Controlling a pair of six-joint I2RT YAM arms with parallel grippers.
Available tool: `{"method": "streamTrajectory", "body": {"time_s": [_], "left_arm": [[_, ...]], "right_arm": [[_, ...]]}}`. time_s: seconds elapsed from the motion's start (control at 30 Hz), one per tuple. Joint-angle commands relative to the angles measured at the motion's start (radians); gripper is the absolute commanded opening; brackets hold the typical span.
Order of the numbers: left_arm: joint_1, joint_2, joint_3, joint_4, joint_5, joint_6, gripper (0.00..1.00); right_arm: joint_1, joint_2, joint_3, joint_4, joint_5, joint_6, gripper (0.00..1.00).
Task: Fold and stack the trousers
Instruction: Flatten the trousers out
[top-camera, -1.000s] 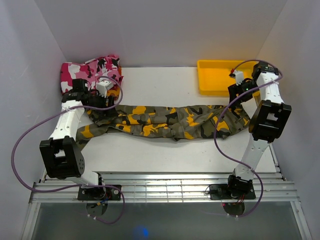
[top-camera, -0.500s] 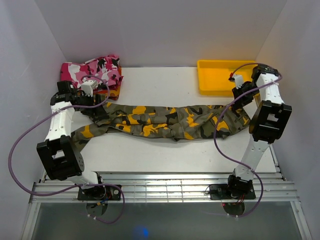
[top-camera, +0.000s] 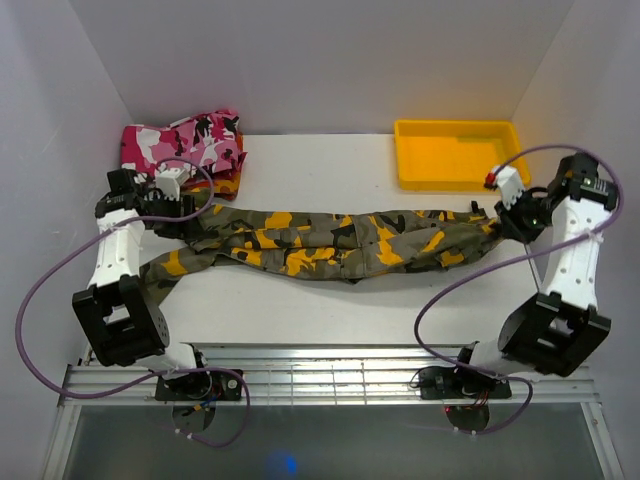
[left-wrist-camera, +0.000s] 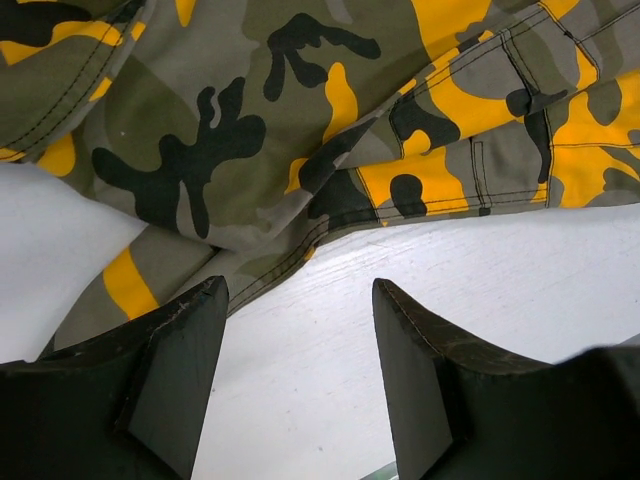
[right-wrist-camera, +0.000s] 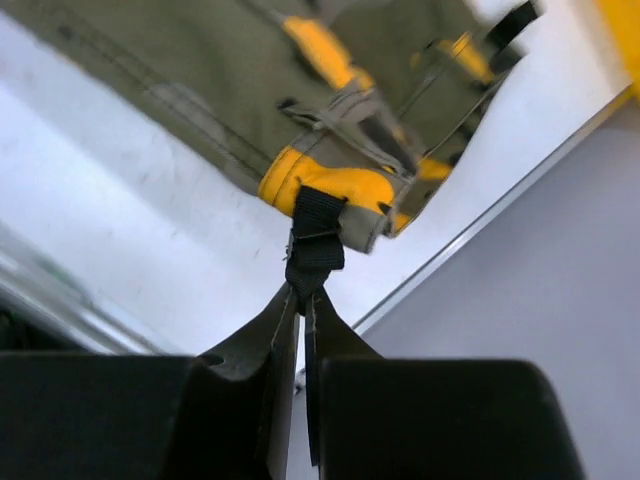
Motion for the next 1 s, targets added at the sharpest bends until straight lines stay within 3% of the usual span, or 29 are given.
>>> {"method": "streamTrajectory", "body": {"time_s": [0.0, 0.17, 0.27, 0.3, 0.4, 0.47, 0.57, 0.67, 0.83, 0.97], "left_arm": [[0.024, -0.103, -0.015, -0.028, -0.004, 0.037, 0.70], [0.032, -0.151, -0.041, -0.098, -0.057, 0.071, 0.70], [0.039, -0.156, -0.067, -0.132, -0.098, 0.081, 0.72], [0.039, -0.151, -0.072, -0.143, -0.109, 0.085, 0.73], [0.050, -0.128, -0.075, -0.175, -0.134, 0.091, 0.74], [0.050, -0.116, -0.077, -0.183, -0.155, 0.101, 0.74], [0.058, -0.071, -0.101, -0.190, -0.177, 0.129, 0.75], [0.076, -0.025, -0.123, -0.160, -0.211, 0.135, 0.76], [0.092, 0.045, -0.127, -0.112, -0.252, 0.144, 0.76], [0.093, 0.113, -0.153, -0.091, -0.277, 0.190, 0.73]], "right_arm": [[-0.098, -0.209, -0.242, -0.051, 0.060, -0.429, 0.08], [-0.247, -0.492, -0.581, 0.048, 0.201, -0.768, 0.08], [-0.258, -0.505, -0.652, 0.102, 0.205, -0.767, 0.44], [-0.269, -0.490, -0.631, 0.099, 0.182, -0.745, 0.70], [-0.275, -0.358, -0.438, 0.050, 0.076, -0.606, 0.92], [-0.275, -0.205, -0.214, -0.057, 0.002, -0.484, 0.93], [-0.261, -0.078, -0.061, -0.057, -0.024, -0.347, 0.91], [-0.138, -0.047, -0.143, -0.032, 0.034, -0.281, 0.82], [-0.027, 0.022, -0.235, 0.184, 0.022, 0.067, 0.80], [0.027, 0.121, -0.278, 0.271, 0.040, 0.204, 0.74]]}}
